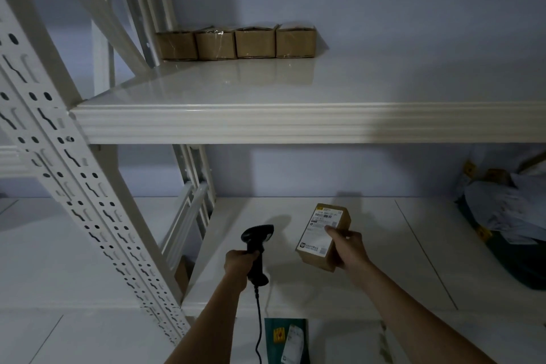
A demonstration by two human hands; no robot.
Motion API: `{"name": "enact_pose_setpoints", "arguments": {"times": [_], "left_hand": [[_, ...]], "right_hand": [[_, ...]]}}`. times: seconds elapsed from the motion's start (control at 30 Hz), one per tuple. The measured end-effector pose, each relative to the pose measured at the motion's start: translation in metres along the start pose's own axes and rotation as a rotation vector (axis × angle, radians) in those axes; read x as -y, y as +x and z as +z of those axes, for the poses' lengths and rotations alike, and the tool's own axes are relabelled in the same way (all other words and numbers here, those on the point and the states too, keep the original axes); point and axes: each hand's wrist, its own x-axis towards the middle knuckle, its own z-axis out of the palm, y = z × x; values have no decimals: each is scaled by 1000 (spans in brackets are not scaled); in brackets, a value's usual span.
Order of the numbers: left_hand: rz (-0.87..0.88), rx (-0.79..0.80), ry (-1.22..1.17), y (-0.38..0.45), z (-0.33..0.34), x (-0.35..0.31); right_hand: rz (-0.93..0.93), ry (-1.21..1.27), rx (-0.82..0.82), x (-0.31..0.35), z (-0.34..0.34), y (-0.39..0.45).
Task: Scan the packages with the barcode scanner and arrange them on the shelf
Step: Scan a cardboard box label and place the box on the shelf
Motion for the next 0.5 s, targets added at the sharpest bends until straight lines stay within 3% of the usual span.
{"name": "enact_pose_setpoints", "arguments": {"times": [0.4, 0.5], "left_hand": [[-22, -64, 247, 20, -12, 22], [-43, -54, 362, 25, -17, 23]], "right_hand": [[72, 9, 153, -9, 20, -6], [42, 40, 127, -10, 24, -10]]}}
